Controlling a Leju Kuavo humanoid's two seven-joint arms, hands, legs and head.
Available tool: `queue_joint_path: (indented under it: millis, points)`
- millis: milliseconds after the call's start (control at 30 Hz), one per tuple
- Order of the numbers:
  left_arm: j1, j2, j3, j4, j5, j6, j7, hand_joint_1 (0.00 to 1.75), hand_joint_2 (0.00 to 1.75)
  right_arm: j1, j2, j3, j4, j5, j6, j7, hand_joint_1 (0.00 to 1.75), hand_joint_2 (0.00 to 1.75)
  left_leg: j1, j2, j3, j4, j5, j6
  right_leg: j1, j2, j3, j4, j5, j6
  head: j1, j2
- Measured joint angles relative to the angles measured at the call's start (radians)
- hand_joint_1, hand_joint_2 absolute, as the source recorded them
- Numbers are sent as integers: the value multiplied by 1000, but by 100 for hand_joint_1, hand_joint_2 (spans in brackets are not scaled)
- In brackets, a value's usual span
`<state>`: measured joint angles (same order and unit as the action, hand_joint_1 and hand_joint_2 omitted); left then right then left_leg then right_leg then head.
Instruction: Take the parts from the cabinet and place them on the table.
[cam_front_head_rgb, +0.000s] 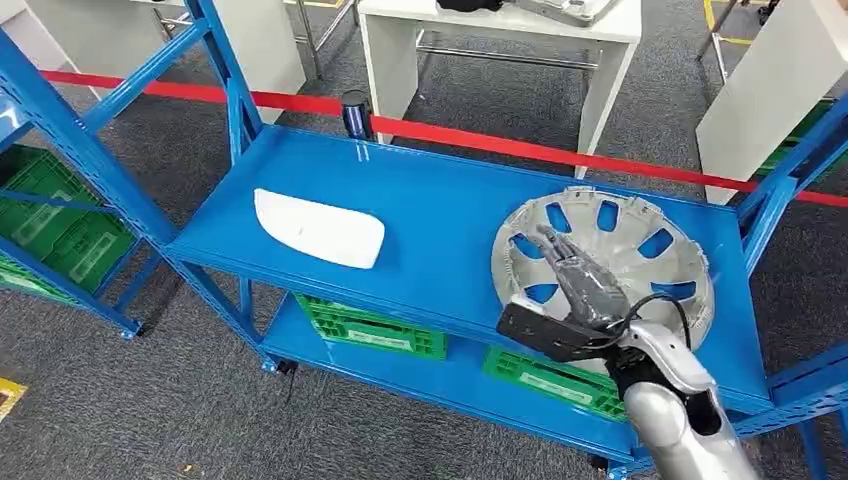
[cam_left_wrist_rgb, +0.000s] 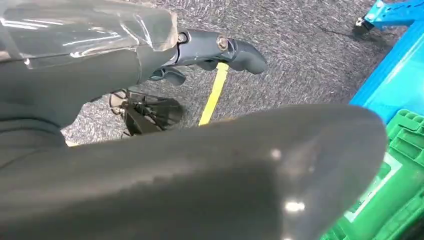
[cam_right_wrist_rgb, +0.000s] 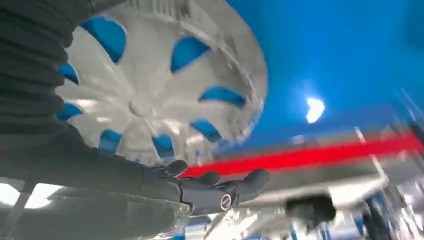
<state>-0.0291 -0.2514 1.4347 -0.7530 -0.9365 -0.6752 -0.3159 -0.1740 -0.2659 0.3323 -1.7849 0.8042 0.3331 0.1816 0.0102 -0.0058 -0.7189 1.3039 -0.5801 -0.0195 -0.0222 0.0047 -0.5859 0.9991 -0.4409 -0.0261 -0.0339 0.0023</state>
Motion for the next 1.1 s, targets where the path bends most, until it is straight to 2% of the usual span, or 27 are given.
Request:
queue_joint_path:
  millis: [33,67,100,133,167,233,267,300,333,400,433,467,500,533,600,633,700,767,800,833,867,900,933,967,1000,1033,1100]
  points:
    - [-1,6,-2,11,-2,7,-4,0,0,0,-1,2,8,6,21,2,0,175,0,0,25,-66,45,4,1,2,2,0,-1,0,0,0]
    - [-1,12,-5,23,-3,15,-8,0,0,0,-3,5,16,8,39,2,0,175,-1,0,69,-164,97,11,2,3,4,0,-2,1,0,0]
    - [-2,20,-10,34,-4,26,-12,0,0,1,-8,6,23,-4,66,2,0,175,-4,0,119,-267,141,23,4,5,7,-1,-3,2,0,0]
    - [-3,31,-11,43,-5,35,-14,0,0,3,-14,8,28,-20,89,2,0,175,-8,0,141,-307,131,33,3,4,7,-2,-3,3,2,0]
    - [-5,35,-13,56,-6,40,-15,0,0,7,-23,10,32,-32,101,2,0,175,-13,3,139,-309,133,35,11,4,4,-2,-4,8,2,0]
    - [-7,50,-16,80,-6,54,-20,0,0,25,-42,15,44,-54,111,2,0,175,-18,2,137,-309,132,39,5,2,5,-5,-3,18,2,0]
    - [-5,57,-17,88,-6,58,-22,0,0,31,-50,17,46,-71,118,2,0,175,-18,2,140,-315,136,45,6,3,8,-10,-1,26,0,0]
    - [-5,60,-18,97,-6,59,-22,0,0,41,-64,16,45,-93,127,6,0,175,-3,3,160,-340,149,50,7,2,1,-1,-7,28,1,0]
    - [-6,62,-19,104,-6,61,-23,0,0,55,-77,14,45,-115,128,9,0,175,-8,4,167,-347,153,57,8,1,-10,32,-27,26,5,0]
    - [-7,65,-24,111,-6,63,-23,0,0,82,-97,8,45,-138,132,19,0,175,-9,3,166,-346,154,60,7,1,-81,177,-90,18,6,0]
    - [-6,65,-25,114,-6,63,-23,0,0,99,-105,7,45,-143,133,21,0,175,-11,3,165,-346,153,61,6,1,-126,263,-120,18,6,0]
    - [-5,66,-25,117,-6,63,-23,0,0,112,-111,7,45,-147,134,21,0,175,-11,2,165,-345,153,61,6,1,-152,309,-128,24,6,0]
    - [-5,66,-25,121,-6,63,-23,0,0,122,-116,6,45,-151,134,22,0,175,-11,3,165,-345,152,60,4,1,-152,299,-115,33,6,0]
    - [-5,67,-26,123,-6,63,-23,0,0,125,-119,4,45,-161,136,25,0,175,-10,3,166,-344,151,59,1,1,-125,241,-86,45,6,0]
    - [-6,66,-27,126,-6,61,-23,0,0,132,-126,-8,45,-177,138,31,0,175,-10,2,167,-334,144,51,-5,-3,-27,51,-17,64,6,0]
    - [-6,67,-27,127,-6,60,-23,0,0,136,-129,-13,44,-179,135,34,0,175,-11,1,165,-324,138,44,-5,-9,-2,-6,-8,55,6,0]
    - [-6,67,-27,127,-6,56,-23,0,0,150,-130,-21,39,-169,116,43,0,175,-18,-2,165,-317,126,34,2,-6,4,-2,-8,32,5,0]
    - [-6,66,-28,127,-4,51,-22,0,0,160,-129,-32,37,-144,87,48,0,175,-14,-2,168,-318,125,29,6,-5,5,-2,-7,21,4,0]
    - [-5,66,-29,123,-1,43,-20,0,0,168,-125,-40,30,-127,68,48,0,175,-10,-2,166,-309,120,23,-7,-6,12,-6,-3,14,6,0]
    - [-4,59,-30,118,3,34,-17,0,0,177,-119,-48,23,-114,49,49,0,175,-9,0,159,-287,101,16,-7,-6,14,-5,-3,11,3,0]
    - [-4,53,-31,108,6,26,-12,0,0,187,-108,-59,15,-102,30,50,0,175,-6,0,132,-227,59,9,-7,-6,14,-5,-4,6,-1,0]
    - [-3,50,-31,99,6,21,-10,0,0,195,-99,-69,9,-97,20,51,0,175,-2,0,88,-134,10,3,-6,-6,13,-5,-4,6,-1,0]
    - [-3,47,-31,95,8,17,-9,0,0,201,-94,-74,5,-95,16,52,0,175,0,0,47,-51,-25,-1,-5,-6,11,-5,-4,6,-1,0]
    - [-2,44,-31,91,8,16,-8,0,0,206,-88,-78,3,-94,15,52,0,175,1,0,18,8,-41,-3,-5,-6,11,-5,-4,6,-2,0]
    - [-1,41,-31,87,9,16,-7,0,0,213,-84,-84,0,-93,15,52,0,175,2,0,11,19,-31,-3,-5,-6,12,-5,-4,7,-2,0]
    - [0,40,-32,82,11,16,-6,0,0,216,-80,-87,-2,-93,15,52,0,175,3,1,29,-24,2,-2,-6,-5,13,-5,-4,7,-2,0]
    - [-1,37,-34,73,12,16,-6,0,0,219,-74,-94,-8,-93,14,52,0,175,3,1,116,-204,93,5,-6,-3,16,-5,-4,7,-2,0]
